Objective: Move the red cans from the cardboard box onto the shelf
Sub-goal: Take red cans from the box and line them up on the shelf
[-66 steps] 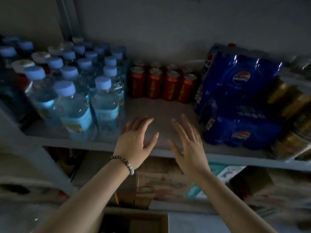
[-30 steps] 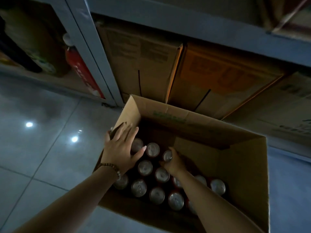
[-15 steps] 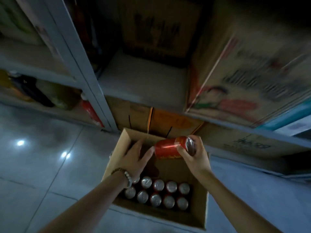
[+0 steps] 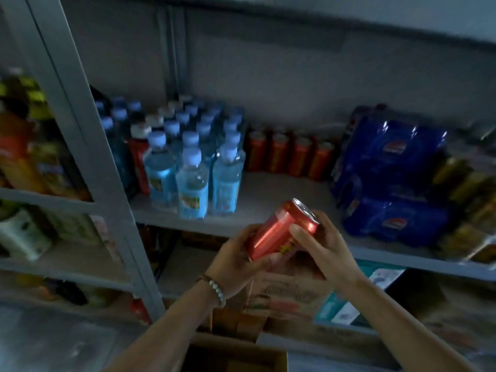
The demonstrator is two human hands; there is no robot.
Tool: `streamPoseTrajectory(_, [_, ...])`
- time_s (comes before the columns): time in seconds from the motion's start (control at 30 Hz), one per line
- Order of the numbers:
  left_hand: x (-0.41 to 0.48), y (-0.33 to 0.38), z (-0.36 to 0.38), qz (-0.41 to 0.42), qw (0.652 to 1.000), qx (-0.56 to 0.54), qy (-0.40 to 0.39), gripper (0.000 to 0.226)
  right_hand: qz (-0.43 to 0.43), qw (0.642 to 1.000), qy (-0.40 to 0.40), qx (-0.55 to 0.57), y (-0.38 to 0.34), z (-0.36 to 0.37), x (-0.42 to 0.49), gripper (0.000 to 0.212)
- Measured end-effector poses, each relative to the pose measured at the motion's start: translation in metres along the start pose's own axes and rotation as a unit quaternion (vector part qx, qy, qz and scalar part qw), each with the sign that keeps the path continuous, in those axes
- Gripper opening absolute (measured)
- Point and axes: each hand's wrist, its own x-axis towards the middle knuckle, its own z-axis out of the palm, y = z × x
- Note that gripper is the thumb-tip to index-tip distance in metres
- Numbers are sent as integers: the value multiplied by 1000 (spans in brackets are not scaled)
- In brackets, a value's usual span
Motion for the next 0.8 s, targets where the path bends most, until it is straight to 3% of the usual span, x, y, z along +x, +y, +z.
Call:
streamPoseTrajectory(0.17, [46, 25, 0, 35, 998, 49, 7, 69, -37, 999, 26, 5, -26, -18, 28, 63])
streamPoseTrajectory(0.27, [72, 20, -1, 53, 976, 205, 45, 64, -44, 996, 71, -28, -22, -28, 57, 64])
streamPoseTrajectory(0.37, [94, -7, -12, 58, 894, 423, 133, 69, -37, 992, 108, -56, -6, -38, 91, 74])
streamPoseTrajectory(0.47, [109, -34, -17, 119, 806, 577, 59, 69, -28, 990, 124, -69, 8, -41, 122, 79])
streamPoseTrajectory(0.5, [112, -44, -18, 131, 790, 597, 42, 66, -26, 989, 125, -73, 11, -41, 131, 79])
streamPoseTrajectory(0.63, [120, -63, -18, 139, 791, 596, 19, 56, -37, 989, 105, -102, 19, -36, 164, 78])
streamPoseTrajectory(0.8, [121, -65, -19, 155, 766, 623, 23, 59, -53, 989, 94, -103, 16, -13, 209, 80])
